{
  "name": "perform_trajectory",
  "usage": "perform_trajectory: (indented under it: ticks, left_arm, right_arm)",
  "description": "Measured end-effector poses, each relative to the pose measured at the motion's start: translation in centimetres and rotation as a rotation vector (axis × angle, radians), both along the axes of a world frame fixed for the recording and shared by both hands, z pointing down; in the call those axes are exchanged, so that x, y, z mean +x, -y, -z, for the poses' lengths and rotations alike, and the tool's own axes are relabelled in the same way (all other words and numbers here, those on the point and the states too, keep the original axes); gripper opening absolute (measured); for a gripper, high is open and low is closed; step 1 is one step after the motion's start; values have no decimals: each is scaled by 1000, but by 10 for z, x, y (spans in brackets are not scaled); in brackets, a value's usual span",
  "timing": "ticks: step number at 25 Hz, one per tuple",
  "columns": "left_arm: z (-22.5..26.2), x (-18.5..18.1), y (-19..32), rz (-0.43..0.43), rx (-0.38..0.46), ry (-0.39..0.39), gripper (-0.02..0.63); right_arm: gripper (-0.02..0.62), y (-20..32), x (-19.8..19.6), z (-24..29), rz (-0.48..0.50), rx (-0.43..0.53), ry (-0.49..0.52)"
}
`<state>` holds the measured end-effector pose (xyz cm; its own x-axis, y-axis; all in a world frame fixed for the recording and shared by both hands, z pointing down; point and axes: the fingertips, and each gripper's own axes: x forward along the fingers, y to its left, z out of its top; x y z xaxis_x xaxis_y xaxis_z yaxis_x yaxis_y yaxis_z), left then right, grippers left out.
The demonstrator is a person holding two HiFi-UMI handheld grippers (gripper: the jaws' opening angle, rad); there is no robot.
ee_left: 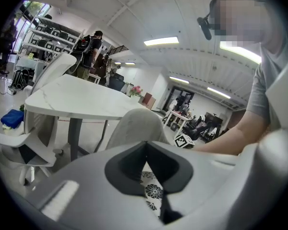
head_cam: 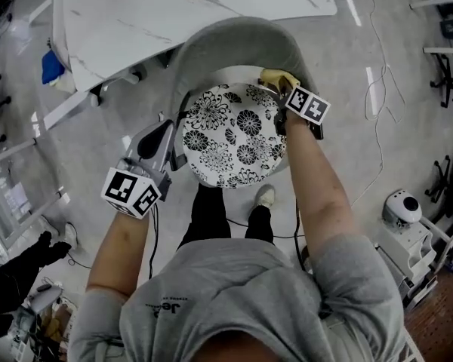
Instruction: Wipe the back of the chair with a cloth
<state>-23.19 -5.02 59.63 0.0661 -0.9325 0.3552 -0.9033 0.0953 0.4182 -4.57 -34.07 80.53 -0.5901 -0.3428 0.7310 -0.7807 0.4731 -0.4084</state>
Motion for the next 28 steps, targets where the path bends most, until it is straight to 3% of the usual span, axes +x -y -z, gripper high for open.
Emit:
perform_trajectory:
  ticks: [4, 6, 13, 17, 24, 28]
  left_arm:
    - [14, 25, 9, -60, 12, -13, 31]
    - [29, 40, 21, -105, 33, -13, 31]
    - [111, 101, 58, -253, 122, 1, 31]
    - [167, 146, 76, -338, 171, 36, 31]
    - [268, 238, 104, -436, 267, 68, 31]
    - [311, 299, 108, -520, 322, 82, 31]
  right_arm:
    - [48, -32, 2, 49, 174, 19, 75]
    - [48, -39, 18, 82, 198, 36, 117]
    - [48, -51, 110, 210, 171, 110, 221]
    - [48, -59, 167, 300, 194, 216, 266]
    - [48, -85, 271, 457, 131, 375, 394]
    - [48, -104, 326, 514, 116, 455, 390]
